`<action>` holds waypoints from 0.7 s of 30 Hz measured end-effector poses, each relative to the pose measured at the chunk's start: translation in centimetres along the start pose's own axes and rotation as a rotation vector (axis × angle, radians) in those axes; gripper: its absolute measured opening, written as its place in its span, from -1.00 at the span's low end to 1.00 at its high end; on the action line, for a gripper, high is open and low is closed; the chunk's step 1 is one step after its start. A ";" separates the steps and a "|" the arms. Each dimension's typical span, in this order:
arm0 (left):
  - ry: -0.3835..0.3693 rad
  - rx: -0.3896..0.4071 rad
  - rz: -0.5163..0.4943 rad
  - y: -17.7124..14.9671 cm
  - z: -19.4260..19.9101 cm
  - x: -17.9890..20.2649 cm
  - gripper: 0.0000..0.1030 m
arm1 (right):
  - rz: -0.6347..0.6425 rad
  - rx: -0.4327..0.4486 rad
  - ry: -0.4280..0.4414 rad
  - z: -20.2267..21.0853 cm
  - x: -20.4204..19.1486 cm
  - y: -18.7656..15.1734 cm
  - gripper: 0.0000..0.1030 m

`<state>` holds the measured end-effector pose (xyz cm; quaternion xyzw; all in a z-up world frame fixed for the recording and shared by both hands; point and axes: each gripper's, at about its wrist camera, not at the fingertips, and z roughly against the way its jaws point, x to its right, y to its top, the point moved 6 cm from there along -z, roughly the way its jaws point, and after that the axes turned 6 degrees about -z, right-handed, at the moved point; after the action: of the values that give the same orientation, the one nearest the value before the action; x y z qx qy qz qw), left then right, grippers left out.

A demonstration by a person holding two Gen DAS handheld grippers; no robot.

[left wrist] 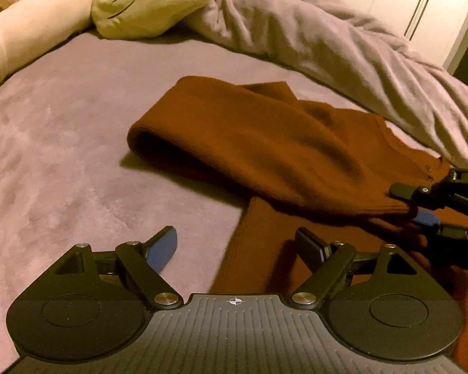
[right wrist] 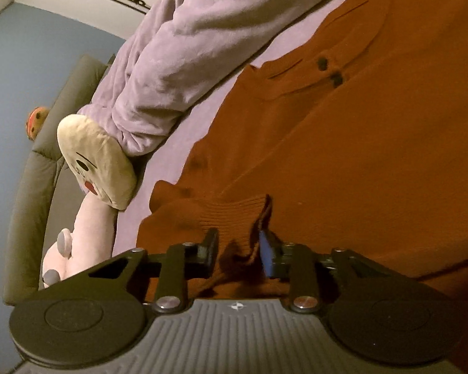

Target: Fold small clothes

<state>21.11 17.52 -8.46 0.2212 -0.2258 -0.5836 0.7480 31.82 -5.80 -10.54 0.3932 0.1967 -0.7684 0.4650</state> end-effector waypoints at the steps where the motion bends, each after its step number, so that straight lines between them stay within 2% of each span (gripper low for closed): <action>1: 0.003 0.001 -0.004 -0.1 0.0 0.1 0.73 | 0.005 -0.006 -0.006 -0.2 -0.1 0.0 -0.79; 2: 0.005 -0.001 -0.011 -0.1 0.1 0.2 0.73 | 0.010 -0.016 -0.009 -0.4 -0.2 -0.1 -0.94; 7: 0.011 -0.002 -0.013 0.0 0.5 0.2 0.73 | 0.154 0.099 -0.031 2.8 -1.6 0.8 -0.94; 9: 0.014 0.002 -0.013 0.2 0.5 0.2 0.73 | 0.265 0.192 -0.090 5.4 -1.8 1.7 -0.94; 11: 0.009 0.003 -0.007 0.4 0.4 0.4 0.72 | 0.322 0.262 -0.158 7.9 -1.1 2.8 -0.94; 14: -0.003 0.003 0.003 0.8 0.0 1.5 0.71 | 0.340 0.333 -0.272 10.8 1.2 4.5 -0.94; 16: -0.018 0.010 -0.005 1.3 -0.4 2.5 0.71 | 0.335 0.347 -0.321 11.8 2.8 5.2 -0.94; 21: 0.019 -0.017 -0.056 1.7 -2.4 3.7 0.70 | 0.289 0.359 -0.375 12.7 6.0 6.7 -0.94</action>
<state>24.63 14.41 -9.05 0.2266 -0.2077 -0.6040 0.7353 30.73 -20.95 -7.01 0.3440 -0.0897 -0.7760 0.5209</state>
